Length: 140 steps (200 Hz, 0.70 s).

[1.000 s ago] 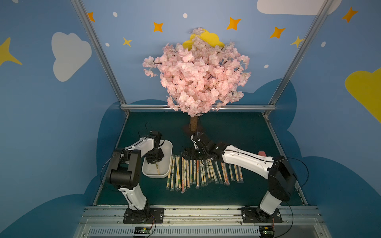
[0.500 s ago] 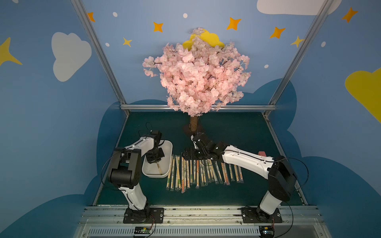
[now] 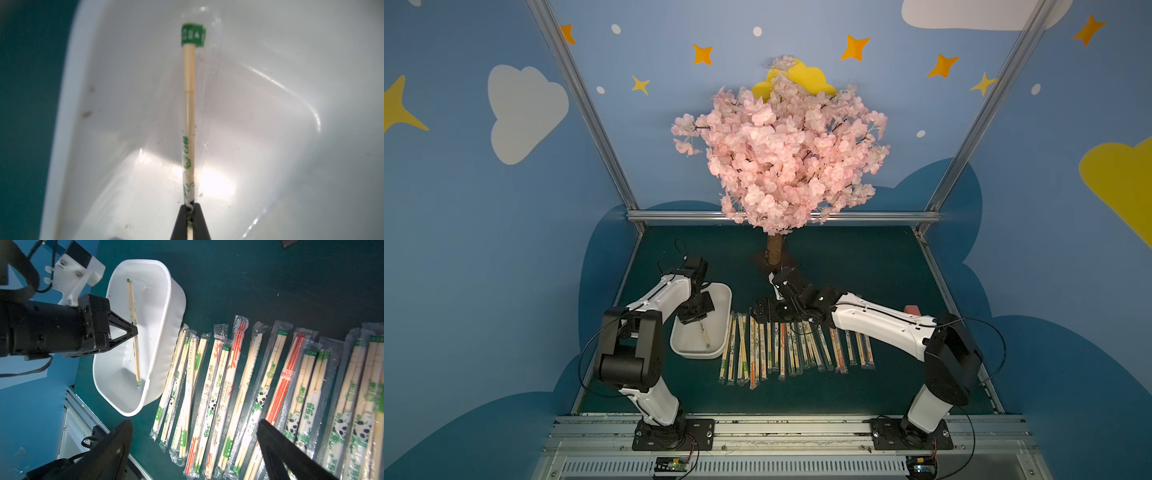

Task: Take the paired disposable chopsticks out of the storage box
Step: Pick up the paired disposable chopsticks from the storage box.

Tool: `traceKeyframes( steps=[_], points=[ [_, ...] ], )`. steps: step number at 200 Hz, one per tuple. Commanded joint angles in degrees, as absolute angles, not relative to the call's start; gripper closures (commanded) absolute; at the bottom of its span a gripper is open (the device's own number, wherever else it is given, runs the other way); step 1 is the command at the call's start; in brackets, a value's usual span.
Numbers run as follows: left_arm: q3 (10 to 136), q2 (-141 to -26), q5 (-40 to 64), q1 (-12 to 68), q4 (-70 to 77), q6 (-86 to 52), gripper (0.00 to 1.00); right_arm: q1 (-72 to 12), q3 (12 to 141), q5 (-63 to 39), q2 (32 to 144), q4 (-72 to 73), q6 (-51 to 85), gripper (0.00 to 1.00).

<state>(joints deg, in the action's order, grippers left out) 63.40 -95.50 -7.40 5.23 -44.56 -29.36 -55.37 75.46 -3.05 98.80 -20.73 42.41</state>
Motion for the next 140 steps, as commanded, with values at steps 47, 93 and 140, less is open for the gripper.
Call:
traceKeyframes(
  steps=[47, 93, 140],
  points=[
    [66.3, -86.4, 0.3, 5.5, -47.0, -27.5, 0.97, -55.0, 73.1, -2.3, 96.5, -20.6, 42.7, 0.03],
    [63.6, -81.7, 3.5, 10.9, -44.6, -31.7, 0.97, -53.9, 69.7, -2.6, 93.6, -19.6, 43.7, 0.03],
    [61.6, -81.0, 3.4, 20.2, -40.1, -37.3, 0.97, -52.8, 65.4, -1.8, 89.6, -19.6, 43.9, 0.03]
  ],
)
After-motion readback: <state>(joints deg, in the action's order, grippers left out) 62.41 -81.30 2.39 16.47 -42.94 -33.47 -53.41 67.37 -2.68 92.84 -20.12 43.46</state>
